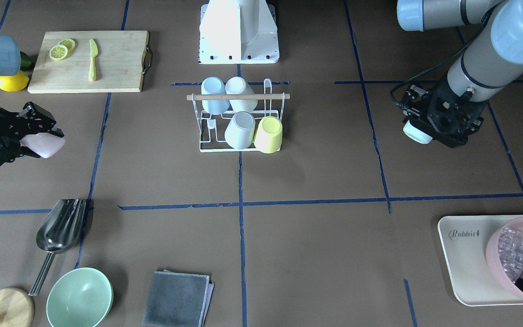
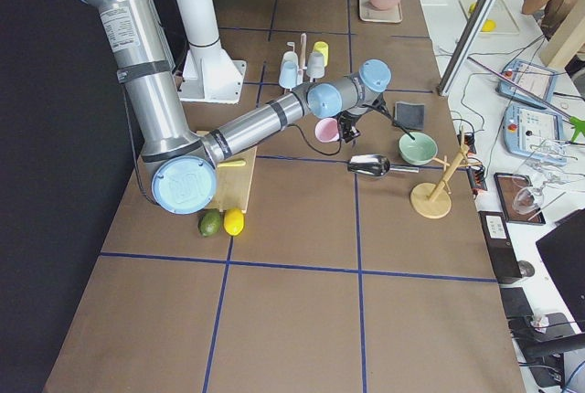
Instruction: Place cup on cup holder
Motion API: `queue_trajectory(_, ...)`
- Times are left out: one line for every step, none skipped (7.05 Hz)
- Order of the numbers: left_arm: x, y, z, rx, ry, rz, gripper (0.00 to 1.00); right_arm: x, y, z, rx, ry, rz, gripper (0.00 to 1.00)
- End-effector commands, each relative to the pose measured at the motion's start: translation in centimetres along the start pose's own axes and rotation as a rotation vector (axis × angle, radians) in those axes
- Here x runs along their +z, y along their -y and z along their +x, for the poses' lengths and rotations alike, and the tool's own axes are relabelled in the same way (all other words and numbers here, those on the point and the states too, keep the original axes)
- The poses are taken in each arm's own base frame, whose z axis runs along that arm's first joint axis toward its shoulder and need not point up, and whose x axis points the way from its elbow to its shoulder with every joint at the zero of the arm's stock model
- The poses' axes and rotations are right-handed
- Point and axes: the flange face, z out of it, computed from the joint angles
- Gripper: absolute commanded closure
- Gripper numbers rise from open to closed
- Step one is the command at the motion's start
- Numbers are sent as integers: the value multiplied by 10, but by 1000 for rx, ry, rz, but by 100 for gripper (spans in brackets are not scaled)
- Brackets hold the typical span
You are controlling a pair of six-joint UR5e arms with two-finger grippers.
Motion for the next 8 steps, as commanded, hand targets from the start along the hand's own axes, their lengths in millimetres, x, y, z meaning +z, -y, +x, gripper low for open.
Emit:
queue_trajectory(-24, 13, 53, 107, -31, 227, 95, 7, 15, -10, -225, -3, 69, 100)
queue_trajectory(-21, 5, 57, 168, -40, 295, 95, 14, 5, 4, -341, -10, 107, 100)
queue_trajectory(-21, -4, 68, 220, -67, 401, 95, 19, 15, 8, -432, -19, 151, 100)
queue_trajectory(-27, -4, 87, 248, -107, 512, 95, 12, 30, 0, -473, -52, 178, 100)
queue_trajectory(-25, -11, 105, 279, -135, 630, 95, 10, 40, -14, -565, -99, 238, 100)
queue_trajectory(-24, -21, 124, 293, -140, 737, 95, 15, 38, -18, -605, -117, 273, 100)
queue_trajectory(-17, -24, 154, 320, -159, 848, 95, 12, 40, -25, -665, -142, 345, 100)
queue_trajectory(-2, -31, 180, 346, -163, 954, 95, 18, 42, -38, -637, -146, 436, 100)
